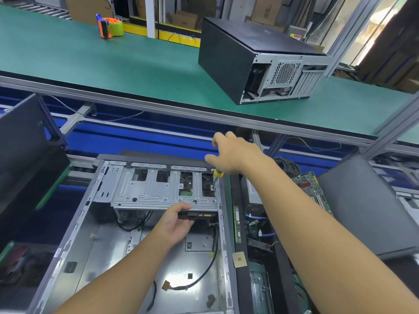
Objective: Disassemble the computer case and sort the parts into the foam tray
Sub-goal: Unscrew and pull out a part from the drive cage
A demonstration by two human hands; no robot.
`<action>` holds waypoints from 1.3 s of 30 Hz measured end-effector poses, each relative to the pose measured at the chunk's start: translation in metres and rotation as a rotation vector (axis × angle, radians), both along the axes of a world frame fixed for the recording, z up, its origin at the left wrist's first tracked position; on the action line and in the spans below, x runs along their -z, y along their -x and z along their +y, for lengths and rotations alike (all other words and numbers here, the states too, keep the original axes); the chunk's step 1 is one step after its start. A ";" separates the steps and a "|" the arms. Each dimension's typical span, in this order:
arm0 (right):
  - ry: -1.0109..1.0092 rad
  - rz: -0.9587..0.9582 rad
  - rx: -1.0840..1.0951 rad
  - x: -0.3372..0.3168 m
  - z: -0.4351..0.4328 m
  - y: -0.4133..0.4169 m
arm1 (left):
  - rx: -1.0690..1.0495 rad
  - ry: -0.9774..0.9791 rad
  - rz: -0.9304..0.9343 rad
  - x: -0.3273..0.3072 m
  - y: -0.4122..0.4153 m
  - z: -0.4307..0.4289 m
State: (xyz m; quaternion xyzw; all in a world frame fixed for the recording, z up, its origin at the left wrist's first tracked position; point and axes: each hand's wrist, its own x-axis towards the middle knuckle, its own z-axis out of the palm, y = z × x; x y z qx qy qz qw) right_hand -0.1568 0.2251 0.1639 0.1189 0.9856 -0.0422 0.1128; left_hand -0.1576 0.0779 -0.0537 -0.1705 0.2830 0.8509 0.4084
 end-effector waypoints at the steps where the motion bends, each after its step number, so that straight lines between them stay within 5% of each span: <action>1: -0.037 0.036 0.028 0.002 0.000 0.000 | -0.003 -0.003 -0.002 0.000 0.000 0.000; 4: -0.039 0.128 0.021 0.008 0.001 0.001 | 0.000 -0.008 -0.002 0.000 0.000 -0.001; 10: 0.193 -0.036 -0.041 0.000 0.009 0.001 | 0.011 -0.018 0.006 -0.002 0.000 -0.001; 13: 0.245 0.093 0.044 0.008 0.008 0.000 | 0.012 -0.008 -0.003 -0.005 0.000 -0.001; 16: 0.182 0.210 0.052 0.015 0.008 0.000 | 0.031 0.009 0.007 -0.007 -0.001 -0.003; 21: 0.309 0.100 -0.060 0.012 0.013 0.001 | 0.034 0.001 0.014 -0.007 -0.002 -0.003; 39: 0.423 0.258 -0.003 0.003 0.031 -0.007 | 0.014 0.017 0.097 0.011 -0.001 -0.005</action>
